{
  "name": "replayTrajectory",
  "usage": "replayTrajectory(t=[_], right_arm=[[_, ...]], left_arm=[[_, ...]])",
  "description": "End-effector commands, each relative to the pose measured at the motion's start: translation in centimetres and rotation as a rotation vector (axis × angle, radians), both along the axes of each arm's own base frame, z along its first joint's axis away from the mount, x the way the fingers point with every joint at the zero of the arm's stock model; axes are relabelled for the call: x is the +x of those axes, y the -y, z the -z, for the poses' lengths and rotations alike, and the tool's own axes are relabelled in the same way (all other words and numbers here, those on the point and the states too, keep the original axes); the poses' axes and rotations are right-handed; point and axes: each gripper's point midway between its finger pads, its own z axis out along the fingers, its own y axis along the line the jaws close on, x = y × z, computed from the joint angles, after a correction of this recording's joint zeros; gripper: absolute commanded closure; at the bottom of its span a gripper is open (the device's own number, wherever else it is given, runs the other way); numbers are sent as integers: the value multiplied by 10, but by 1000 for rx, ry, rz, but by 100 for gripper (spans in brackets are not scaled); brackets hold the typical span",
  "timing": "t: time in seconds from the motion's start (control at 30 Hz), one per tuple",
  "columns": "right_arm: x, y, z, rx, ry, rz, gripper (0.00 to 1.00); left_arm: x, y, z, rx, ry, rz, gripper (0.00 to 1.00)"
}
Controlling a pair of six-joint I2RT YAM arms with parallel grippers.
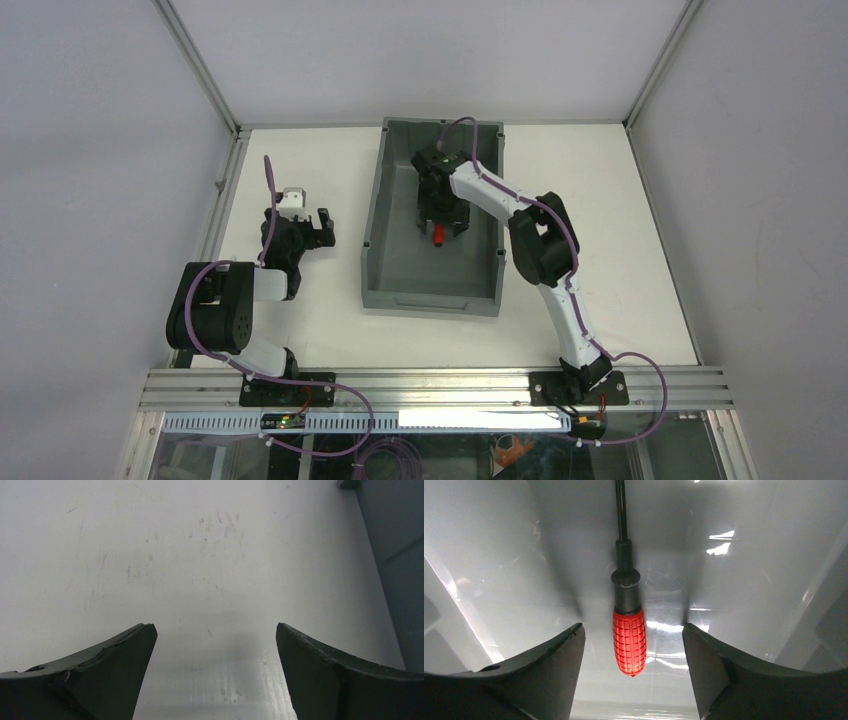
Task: Put the screwdriver in the bin
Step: Place the screwdriver in the bin, then reset both arms
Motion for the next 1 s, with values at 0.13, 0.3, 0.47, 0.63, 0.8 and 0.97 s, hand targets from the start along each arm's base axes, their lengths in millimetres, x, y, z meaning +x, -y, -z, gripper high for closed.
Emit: replayTrajectory(t=[0.13, 0.3, 0.47, 0.63, 0.8, 0.97], right_arm=[[18, -7, -94, 80, 189, -52, 16], [24, -7, -128, 105, 255, -76, 8], [26, -3, -165, 121, 326, -102, 1], [29, 16, -209, 119, 426, -103, 1], [30, 54, -245, 78, 526, -74, 1], [31, 108, -267, 32, 638, -3, 1]], left_arm=[[4, 8, -18, -16, 60, 28, 1], [4, 9, -18, -16, 60, 29, 1], [4, 8, -18, -16, 60, 29, 1], [4, 8, -18, -16, 60, 29, 1], [4, 8, -18, -16, 60, 28, 1], [4, 8, -18, -16, 61, 29, 1]])
